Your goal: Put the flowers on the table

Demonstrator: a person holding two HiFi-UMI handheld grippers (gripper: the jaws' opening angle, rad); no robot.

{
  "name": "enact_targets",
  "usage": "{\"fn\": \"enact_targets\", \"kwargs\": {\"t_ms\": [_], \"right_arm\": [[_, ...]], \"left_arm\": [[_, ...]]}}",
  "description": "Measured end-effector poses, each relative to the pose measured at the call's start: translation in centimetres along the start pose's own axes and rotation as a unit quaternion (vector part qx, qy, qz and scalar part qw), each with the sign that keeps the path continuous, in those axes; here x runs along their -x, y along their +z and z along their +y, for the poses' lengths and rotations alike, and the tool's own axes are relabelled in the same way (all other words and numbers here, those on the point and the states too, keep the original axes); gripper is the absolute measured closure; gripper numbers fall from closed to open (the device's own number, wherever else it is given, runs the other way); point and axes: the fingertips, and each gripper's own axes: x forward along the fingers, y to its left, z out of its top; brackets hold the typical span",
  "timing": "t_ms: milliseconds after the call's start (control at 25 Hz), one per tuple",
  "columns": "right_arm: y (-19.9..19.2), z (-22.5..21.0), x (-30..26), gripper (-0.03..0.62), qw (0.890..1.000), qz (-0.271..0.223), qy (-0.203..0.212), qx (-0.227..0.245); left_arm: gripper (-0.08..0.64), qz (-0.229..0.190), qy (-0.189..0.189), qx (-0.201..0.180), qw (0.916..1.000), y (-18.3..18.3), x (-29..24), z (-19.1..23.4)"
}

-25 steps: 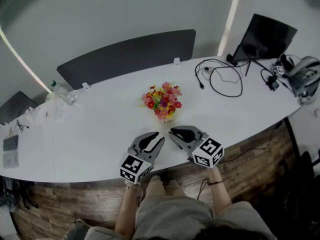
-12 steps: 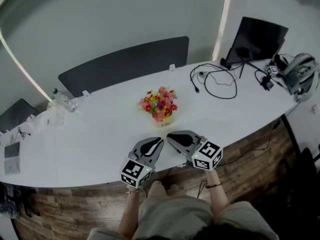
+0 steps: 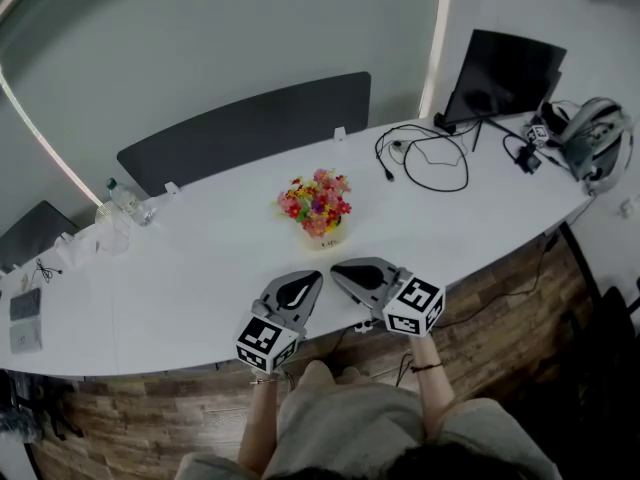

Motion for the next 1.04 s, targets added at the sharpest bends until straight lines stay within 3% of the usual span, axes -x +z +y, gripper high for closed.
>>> {"fn": "enact_targets", "kwargs": {"t_ms": [1040], "right_arm": [[0.8,1.3,-0.9,0.568,1.0,-0.006,0.017,0.021]], "left_arm": [[0.538,-0.012,0.002,-0.003,0.9999,0.9,1.3,-0.1]]}}
